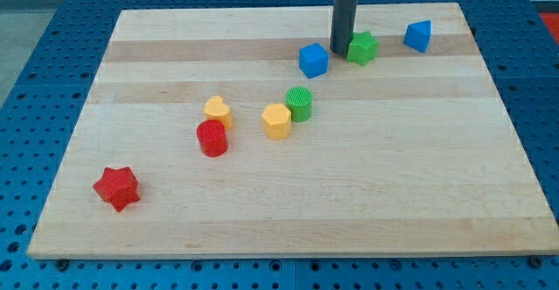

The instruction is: Move the yellow heart to the bottom left of the yellow hexagon

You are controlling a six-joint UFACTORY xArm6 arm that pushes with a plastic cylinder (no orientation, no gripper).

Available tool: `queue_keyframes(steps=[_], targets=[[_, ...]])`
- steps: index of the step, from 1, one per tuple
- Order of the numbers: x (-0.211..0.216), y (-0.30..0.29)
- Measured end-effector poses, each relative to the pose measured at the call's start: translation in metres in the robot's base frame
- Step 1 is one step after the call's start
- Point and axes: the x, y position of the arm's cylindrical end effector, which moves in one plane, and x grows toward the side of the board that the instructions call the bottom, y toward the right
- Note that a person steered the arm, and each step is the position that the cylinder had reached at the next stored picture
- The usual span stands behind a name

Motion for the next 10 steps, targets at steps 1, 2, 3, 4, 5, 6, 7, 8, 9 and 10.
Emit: queue_keyframes(steps=[1, 2, 3, 4, 5, 6, 7, 8, 9, 10], targets=[[0.005, 0.000], [0.018, 0.000], [0.026, 0.000], [0.031, 0.000], [0.023, 0.000], [-0.009, -0.012], [-0.016, -0.024], [-0.016, -0.061], [-0.013, -0.067], [-0.009, -0.063]])
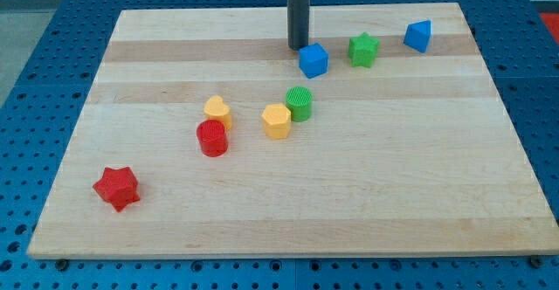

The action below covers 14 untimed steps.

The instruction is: Move the yellow heart to the bottom left of the yellow hexagon

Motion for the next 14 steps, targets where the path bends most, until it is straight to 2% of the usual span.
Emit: queue_keyframes(steps=[2, 4, 5, 6, 8, 11, 13, 14], targets=[[0.039, 0.034], [0.044, 0.037], [0.035, 0.013], [0.036, -0.034], [0.066, -0.094], [0.086, -0.121], [0.086, -0.173], [0.105, -0.168]])
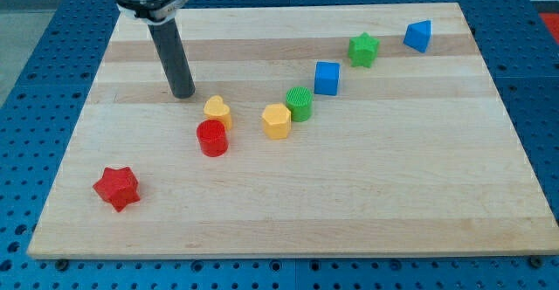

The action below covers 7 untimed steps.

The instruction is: Move the yellow heart to the bottom left of the yellow hexagon

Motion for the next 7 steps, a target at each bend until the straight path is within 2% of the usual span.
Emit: queue_keyframes(steps=[4, 7], targets=[[0.049, 0.048], [0.062, 0.069]])
